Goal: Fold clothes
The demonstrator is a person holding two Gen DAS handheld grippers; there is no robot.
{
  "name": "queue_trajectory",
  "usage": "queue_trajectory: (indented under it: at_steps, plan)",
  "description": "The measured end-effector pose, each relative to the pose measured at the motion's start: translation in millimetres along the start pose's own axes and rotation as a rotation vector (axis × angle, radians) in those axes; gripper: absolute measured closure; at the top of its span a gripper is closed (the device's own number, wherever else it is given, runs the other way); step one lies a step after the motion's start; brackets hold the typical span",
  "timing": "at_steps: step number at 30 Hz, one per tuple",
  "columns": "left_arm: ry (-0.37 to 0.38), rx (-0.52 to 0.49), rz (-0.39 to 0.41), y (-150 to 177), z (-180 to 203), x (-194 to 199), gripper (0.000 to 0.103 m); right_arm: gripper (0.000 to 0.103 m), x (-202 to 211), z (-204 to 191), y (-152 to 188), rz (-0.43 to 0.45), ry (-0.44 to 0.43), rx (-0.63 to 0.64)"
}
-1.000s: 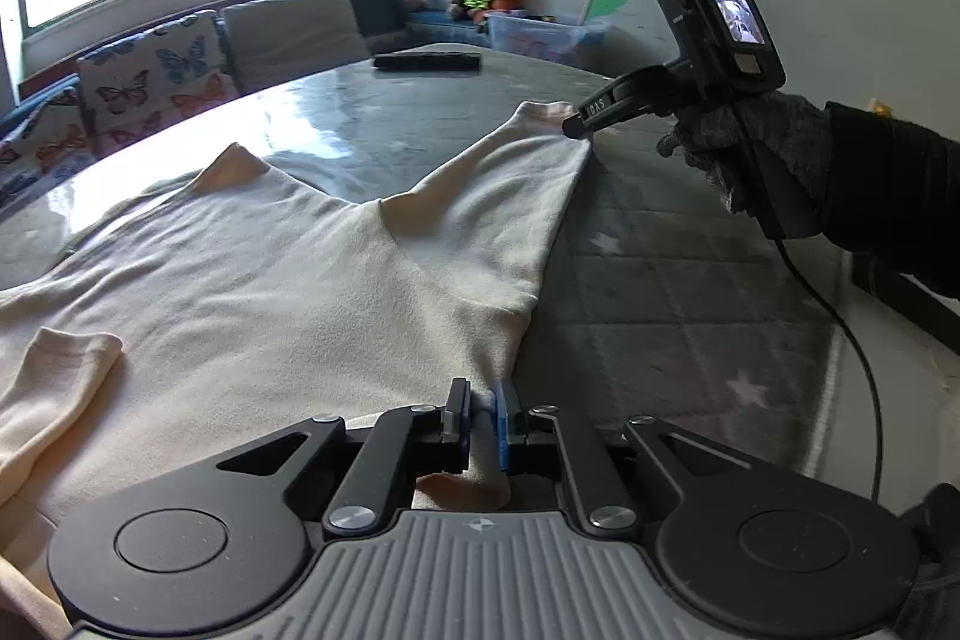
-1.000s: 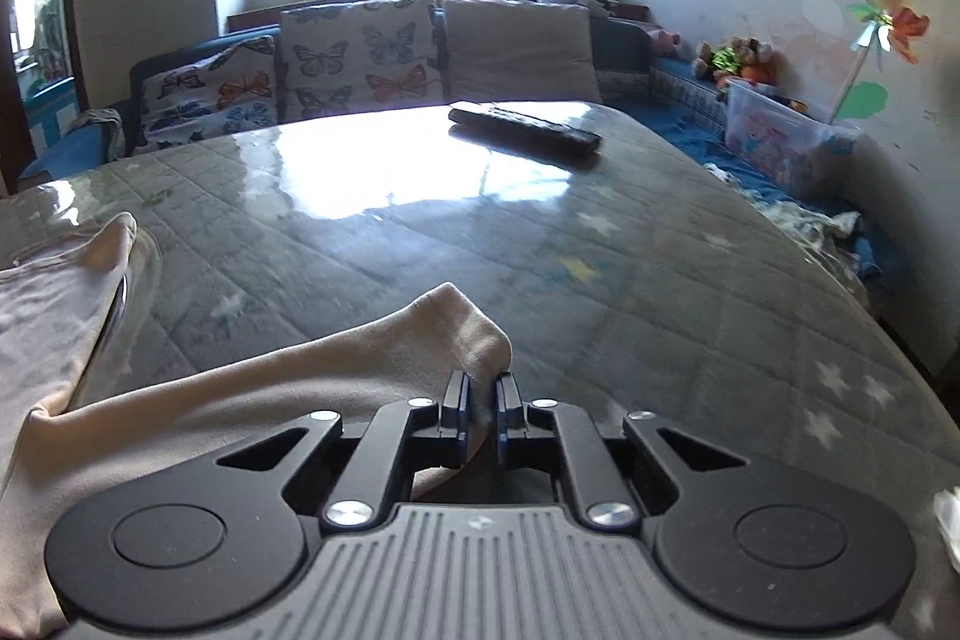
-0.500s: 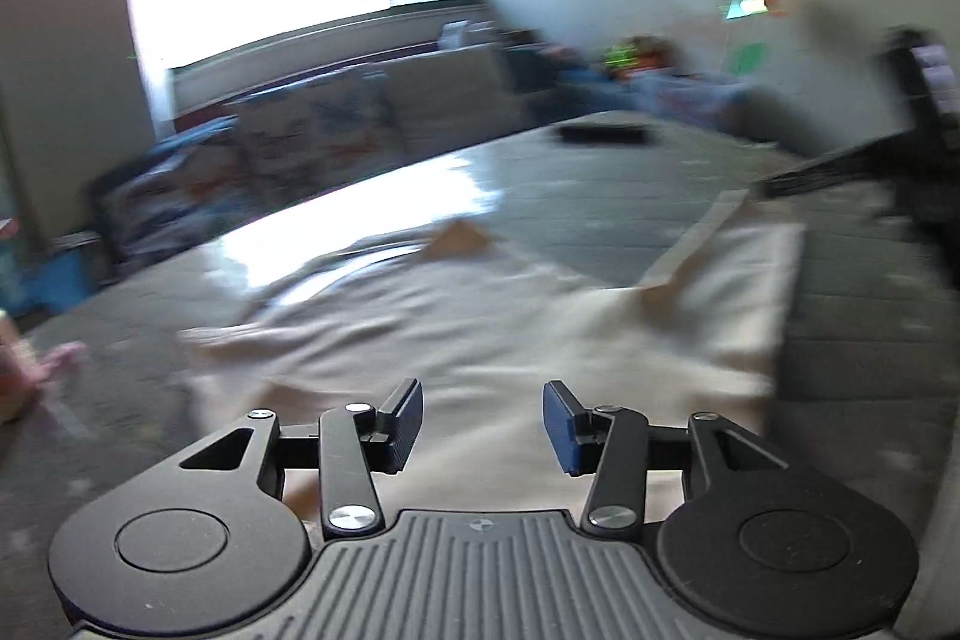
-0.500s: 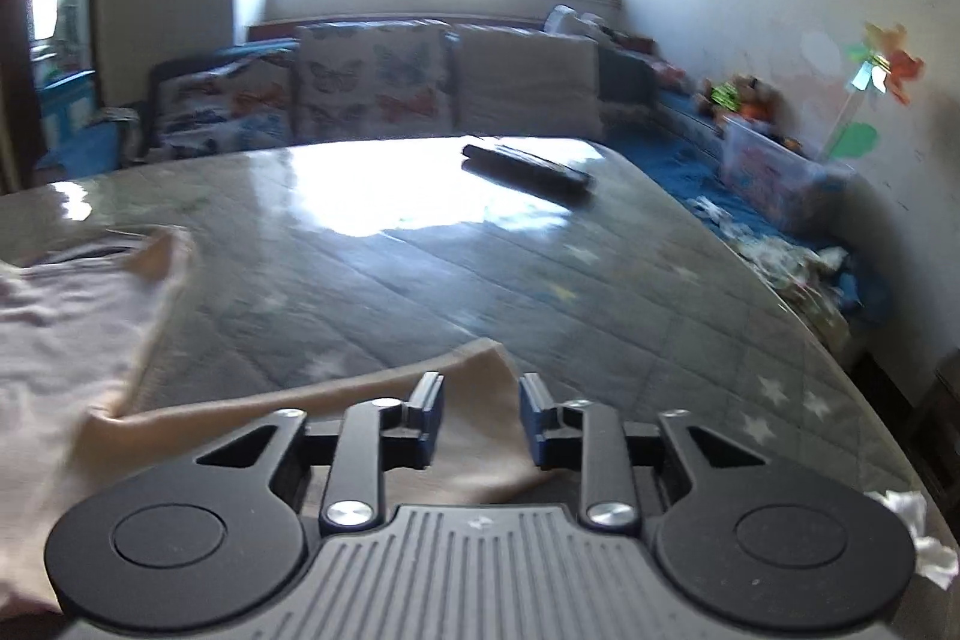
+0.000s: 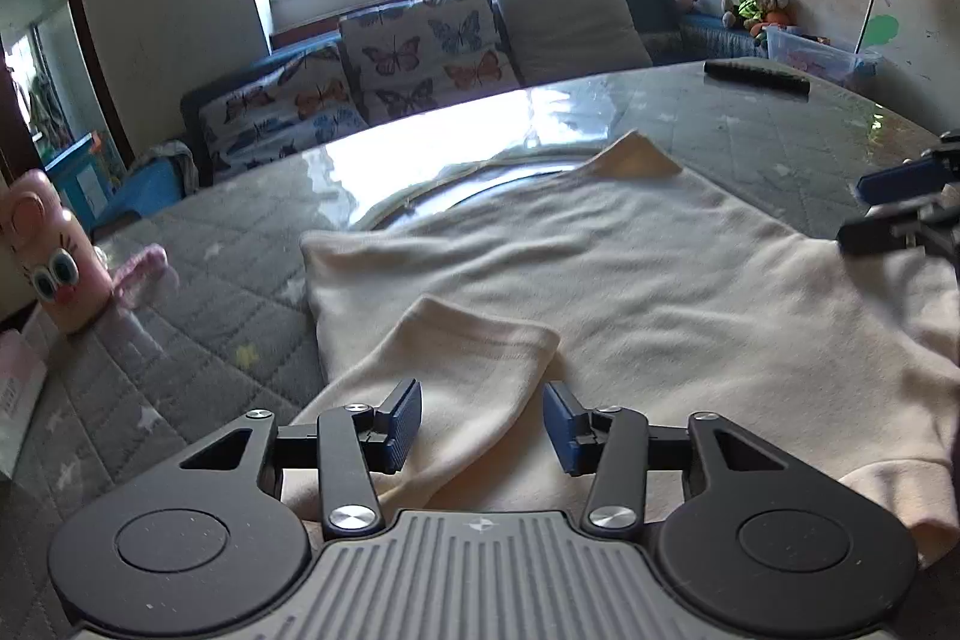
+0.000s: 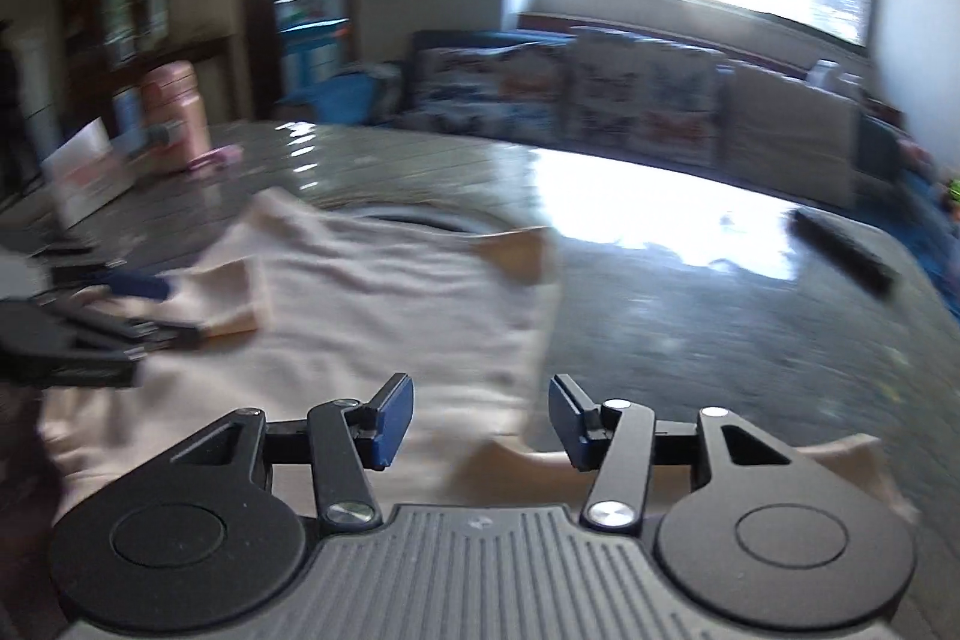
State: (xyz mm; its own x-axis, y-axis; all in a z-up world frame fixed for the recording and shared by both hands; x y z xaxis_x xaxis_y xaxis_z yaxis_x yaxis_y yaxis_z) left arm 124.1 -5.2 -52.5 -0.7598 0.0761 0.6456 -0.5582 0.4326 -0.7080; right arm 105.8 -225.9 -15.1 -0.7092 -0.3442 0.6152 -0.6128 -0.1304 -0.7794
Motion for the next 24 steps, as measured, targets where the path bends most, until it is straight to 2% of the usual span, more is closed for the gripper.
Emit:
queue_trajectory:
  at_steps: [2,4,7,12,15,24]
  plan:
    - [0.009,0.007,-0.011,2.8,-1.6,-3.5,0.06,0.052,-5.5,-23.4,4.3,-0.018,-0.047,0.041]
    - [0.011,0.013,-0.017,5.2,-3.7,-7.0,0.07,0.052,-10.6,-37.9,8.6,-0.038,-0.077,0.067]
    - [0.018,0.027,-0.011,7.9,-7.9,-7.7,0.073,0.052,-16.3,-52.7,15.3,-0.062,-0.105,0.1]
    - [0.018,0.038,0.004,8.3,-10.8,-1.3,0.071,0.051,-20.2,-62.9,26.4,-0.088,-0.126,0.122]
    - [0.016,0.034,0.012,7.0,-10.4,0.3,0.067,0.044,-21.1,-68.1,32.9,-0.099,-0.137,0.139]
    - [0.023,-0.002,0.022,-2.1,1.2,-5.1,0.062,0.043,-23.4,-76.2,46.1,-0.13,-0.162,0.168]
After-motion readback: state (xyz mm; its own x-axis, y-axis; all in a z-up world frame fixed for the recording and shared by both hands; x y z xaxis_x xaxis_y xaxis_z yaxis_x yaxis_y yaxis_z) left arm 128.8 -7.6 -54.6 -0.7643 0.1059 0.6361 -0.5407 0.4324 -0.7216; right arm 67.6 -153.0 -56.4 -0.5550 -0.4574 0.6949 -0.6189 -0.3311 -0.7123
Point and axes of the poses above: each gripper's, at about its wrist camera, not at the fingertips, and x roughly against the way its jaws point, z to its right, y to its underside, the point moved 8 cm from there along -x, roughly the way its jaws point, and after that the axes turned 10 degrees about -x, right-handed, at the moved point
